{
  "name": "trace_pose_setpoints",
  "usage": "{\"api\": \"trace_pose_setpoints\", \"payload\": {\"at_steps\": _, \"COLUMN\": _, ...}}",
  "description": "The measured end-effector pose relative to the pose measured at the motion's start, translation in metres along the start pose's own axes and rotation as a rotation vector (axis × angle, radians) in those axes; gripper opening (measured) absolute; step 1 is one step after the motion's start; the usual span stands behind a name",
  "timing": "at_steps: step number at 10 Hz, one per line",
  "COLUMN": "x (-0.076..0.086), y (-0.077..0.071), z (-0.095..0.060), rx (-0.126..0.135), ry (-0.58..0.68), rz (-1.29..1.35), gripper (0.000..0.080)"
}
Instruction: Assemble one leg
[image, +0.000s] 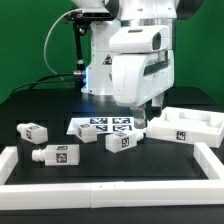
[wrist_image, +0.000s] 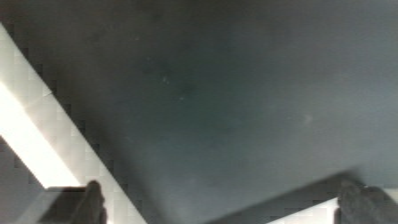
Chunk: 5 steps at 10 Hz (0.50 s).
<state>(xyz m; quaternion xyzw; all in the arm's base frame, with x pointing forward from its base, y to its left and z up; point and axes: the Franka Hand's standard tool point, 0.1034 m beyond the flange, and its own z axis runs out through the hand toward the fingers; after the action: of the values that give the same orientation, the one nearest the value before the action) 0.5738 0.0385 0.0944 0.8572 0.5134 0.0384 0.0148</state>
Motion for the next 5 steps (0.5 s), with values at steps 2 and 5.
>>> {"api": "trace_pose_setpoints", "payload": {"at_steps": 2, "x": -0.0006, "y": -0.0001, "z": 0.0003, "rx": 0.0, "ry": 0.0, "rz": 0.0, "gripper": 0.065}}
{"api": "trace_pose_setpoints", "payload": {"at_steps": 5, "x": -0.0012, "y": -0.0008, "z": 0.0012, "rx": 0.002, "ry": -0.001, "rz": 0.0, "gripper": 0.065}}
